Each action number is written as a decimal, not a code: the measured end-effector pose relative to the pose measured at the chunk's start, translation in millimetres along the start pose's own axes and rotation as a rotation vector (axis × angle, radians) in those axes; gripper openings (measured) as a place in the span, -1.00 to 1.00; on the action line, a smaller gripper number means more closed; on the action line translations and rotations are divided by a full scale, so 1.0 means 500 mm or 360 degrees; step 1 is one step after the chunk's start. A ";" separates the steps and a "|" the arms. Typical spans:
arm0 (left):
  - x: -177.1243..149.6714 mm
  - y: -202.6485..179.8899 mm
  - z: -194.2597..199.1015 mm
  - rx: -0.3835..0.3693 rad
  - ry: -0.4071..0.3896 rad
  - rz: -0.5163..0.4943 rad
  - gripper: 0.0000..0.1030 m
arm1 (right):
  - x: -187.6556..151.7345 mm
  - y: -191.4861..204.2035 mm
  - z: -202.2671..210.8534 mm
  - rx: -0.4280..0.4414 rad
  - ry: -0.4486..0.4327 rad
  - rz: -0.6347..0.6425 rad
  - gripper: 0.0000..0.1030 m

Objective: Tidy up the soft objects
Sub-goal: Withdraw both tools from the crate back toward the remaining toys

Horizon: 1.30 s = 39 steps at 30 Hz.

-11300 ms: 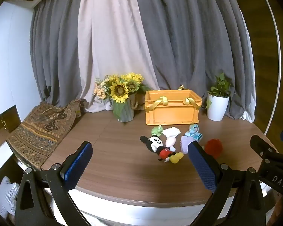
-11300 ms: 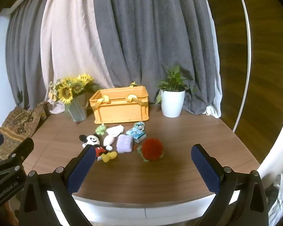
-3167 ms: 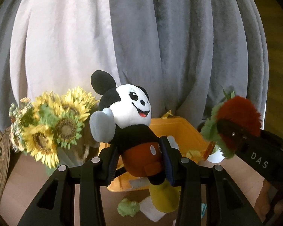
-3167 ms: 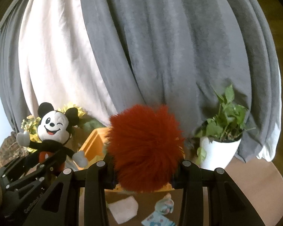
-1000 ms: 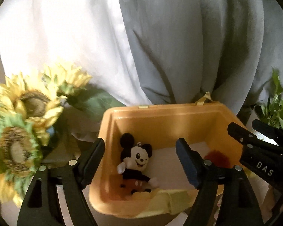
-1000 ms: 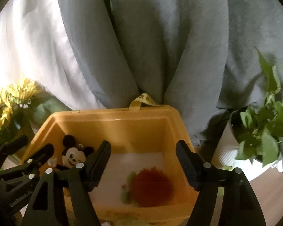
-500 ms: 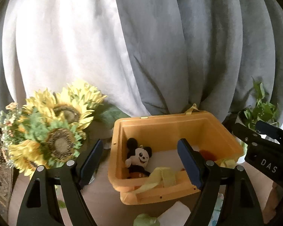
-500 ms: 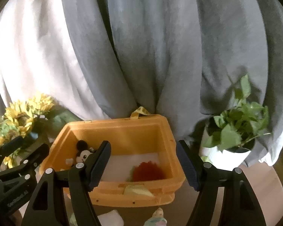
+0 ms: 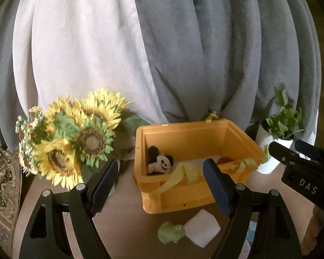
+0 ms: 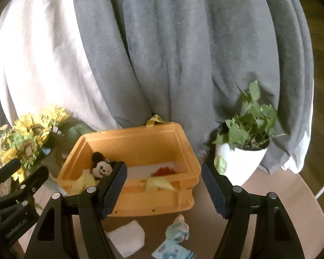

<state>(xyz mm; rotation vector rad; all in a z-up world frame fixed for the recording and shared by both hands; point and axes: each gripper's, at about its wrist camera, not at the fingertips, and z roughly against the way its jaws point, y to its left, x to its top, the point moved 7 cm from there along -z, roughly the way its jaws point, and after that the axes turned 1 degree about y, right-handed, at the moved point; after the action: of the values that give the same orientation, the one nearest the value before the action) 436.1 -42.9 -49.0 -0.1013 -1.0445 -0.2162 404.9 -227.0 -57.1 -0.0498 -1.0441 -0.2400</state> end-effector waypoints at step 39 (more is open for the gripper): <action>-0.278 -0.076 0.099 -0.0403 0.0178 -0.0534 0.53 | -0.311 0.009 0.150 -0.0134 0.0294 -0.0067 0.40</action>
<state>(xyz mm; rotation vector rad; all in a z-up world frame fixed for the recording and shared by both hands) 318.3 -52.6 -145.4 -0.1408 -0.9144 -0.6519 267.8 -184.3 -152.9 -0.0802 -0.8516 -0.3206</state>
